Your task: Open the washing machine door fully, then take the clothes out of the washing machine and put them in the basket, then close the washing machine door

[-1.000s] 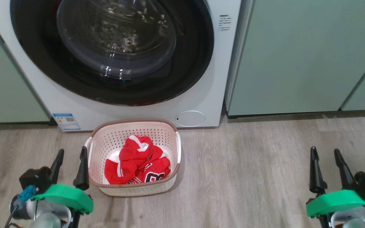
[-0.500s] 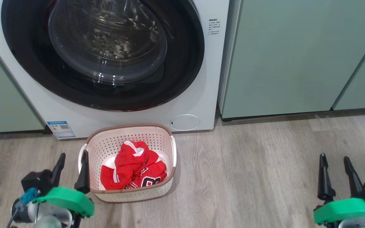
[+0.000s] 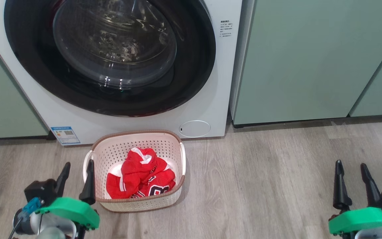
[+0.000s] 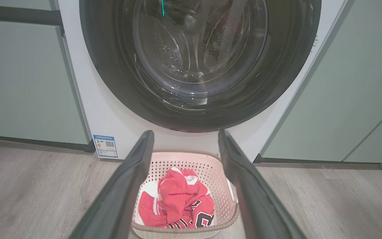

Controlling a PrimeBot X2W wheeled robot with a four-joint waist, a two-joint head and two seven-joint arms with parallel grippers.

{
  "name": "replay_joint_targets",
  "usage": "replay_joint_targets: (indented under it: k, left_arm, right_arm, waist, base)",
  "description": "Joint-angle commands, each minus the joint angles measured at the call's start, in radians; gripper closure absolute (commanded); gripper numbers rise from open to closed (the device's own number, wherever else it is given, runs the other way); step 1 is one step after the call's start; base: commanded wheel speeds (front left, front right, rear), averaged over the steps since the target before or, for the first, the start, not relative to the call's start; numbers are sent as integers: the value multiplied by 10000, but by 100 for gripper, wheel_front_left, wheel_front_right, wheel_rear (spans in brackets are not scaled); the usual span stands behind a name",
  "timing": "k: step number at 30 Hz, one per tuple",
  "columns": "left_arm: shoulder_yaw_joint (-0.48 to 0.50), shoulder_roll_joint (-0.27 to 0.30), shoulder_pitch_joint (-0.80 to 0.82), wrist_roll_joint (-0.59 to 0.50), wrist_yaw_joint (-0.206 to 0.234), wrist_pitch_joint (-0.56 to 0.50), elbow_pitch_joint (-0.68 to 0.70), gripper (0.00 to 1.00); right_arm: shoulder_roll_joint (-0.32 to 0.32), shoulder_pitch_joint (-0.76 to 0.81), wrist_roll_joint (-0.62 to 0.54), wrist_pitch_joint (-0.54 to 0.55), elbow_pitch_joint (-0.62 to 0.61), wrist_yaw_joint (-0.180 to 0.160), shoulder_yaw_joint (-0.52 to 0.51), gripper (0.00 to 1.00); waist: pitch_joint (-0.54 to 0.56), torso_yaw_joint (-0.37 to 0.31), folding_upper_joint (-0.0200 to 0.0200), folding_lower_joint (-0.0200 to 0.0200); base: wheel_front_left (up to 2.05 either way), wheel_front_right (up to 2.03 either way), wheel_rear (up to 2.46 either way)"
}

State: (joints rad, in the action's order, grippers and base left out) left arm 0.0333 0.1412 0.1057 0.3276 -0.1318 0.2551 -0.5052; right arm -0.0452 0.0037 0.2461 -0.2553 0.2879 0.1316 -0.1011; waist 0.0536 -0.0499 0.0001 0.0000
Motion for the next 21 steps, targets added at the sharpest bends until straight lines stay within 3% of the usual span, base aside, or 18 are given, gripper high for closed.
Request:
replay_joint_targets:
  k: [1, 2, 3, 9, 21]
  left_arm:
    - [290, 263, 396, 51, 11, 67, 272, 0]
    - [285, 267, 399, 66, 11, 67, 275, 0]
    - [-33, 7, 1, 7, 0, 0, 4, 100]
    - [-159, -331, -676, 38, 0, -25, -773, 100]
    - [-54, -387, -602, 1262, 1, -389, -456, 100]
  right_arm:
    - [-51, -232, -19, -65, -375, -9, 239, 0]
    - [-51, -236, -18, -65, -377, -9, 239, 0]
    - [0, -1, 1, 0, 0, 0, 1, 100]
    - [103, 231, 31, 15, 941, 2, 8, 100]
    - [88, 96, 1337, 375, 815, 1, -12, 100]
  waist:
    - [-1, 3, -1, 0]
    - [-3, 8, -1, 0]
    - [-2, 8, -1, 0]
    - [-6, 13, -1, 0]
    - [-60, 59, -1, 0]
  base:
    - [0, 0, 0]
    - [0, 0, 0]
    - [0, 0, 0]
    - [0, 0, 0]
    - [0, 0, 0]
